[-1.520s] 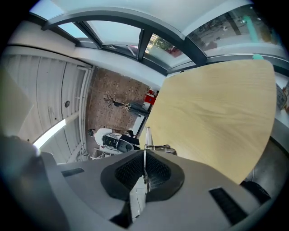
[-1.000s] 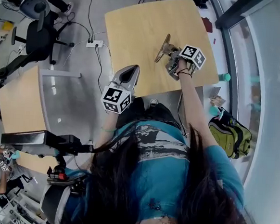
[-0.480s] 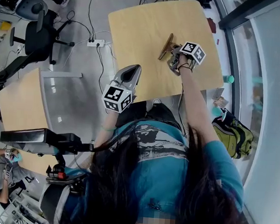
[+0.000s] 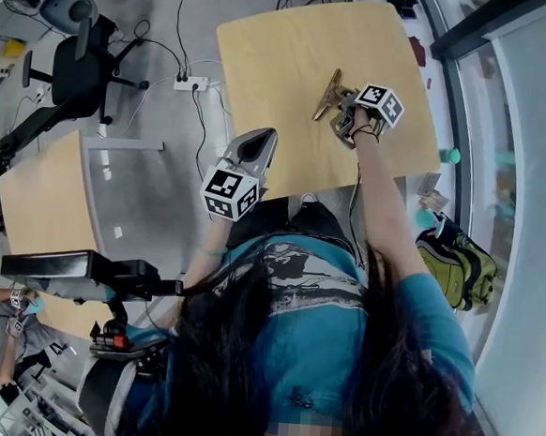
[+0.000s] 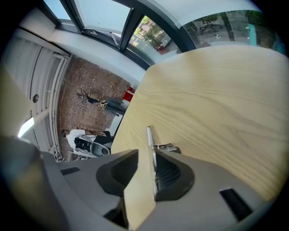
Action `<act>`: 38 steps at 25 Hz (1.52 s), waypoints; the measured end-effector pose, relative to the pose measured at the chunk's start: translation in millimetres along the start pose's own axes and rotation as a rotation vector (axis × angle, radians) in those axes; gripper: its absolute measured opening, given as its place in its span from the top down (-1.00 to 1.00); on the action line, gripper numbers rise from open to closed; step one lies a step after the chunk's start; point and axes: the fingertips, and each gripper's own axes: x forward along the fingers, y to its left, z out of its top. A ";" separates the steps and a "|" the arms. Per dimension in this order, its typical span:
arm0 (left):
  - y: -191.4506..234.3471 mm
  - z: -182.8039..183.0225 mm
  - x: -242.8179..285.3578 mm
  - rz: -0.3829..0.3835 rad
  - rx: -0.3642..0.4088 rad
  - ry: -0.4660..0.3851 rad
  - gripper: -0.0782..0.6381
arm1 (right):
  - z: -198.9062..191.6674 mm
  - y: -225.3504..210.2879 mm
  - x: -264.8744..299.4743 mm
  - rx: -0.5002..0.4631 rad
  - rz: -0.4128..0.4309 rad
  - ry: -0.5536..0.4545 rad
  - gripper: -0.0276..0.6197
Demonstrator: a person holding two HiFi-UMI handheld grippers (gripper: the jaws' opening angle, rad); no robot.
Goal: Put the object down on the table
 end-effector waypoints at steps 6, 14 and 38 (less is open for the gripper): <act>5.5 3.1 1.2 0.011 0.003 -0.005 0.77 | 1.9 -1.9 -2.3 -0.022 -0.018 0.005 0.39; 12.3 6.9 -4.2 0.033 -0.005 -0.035 0.77 | -15.6 2.3 -51.4 0.016 0.000 -0.114 0.40; -61.0 -21.2 -84.0 0.095 -0.112 -0.102 0.77 | -161.4 56.4 -210.8 -0.089 0.300 -0.011 0.88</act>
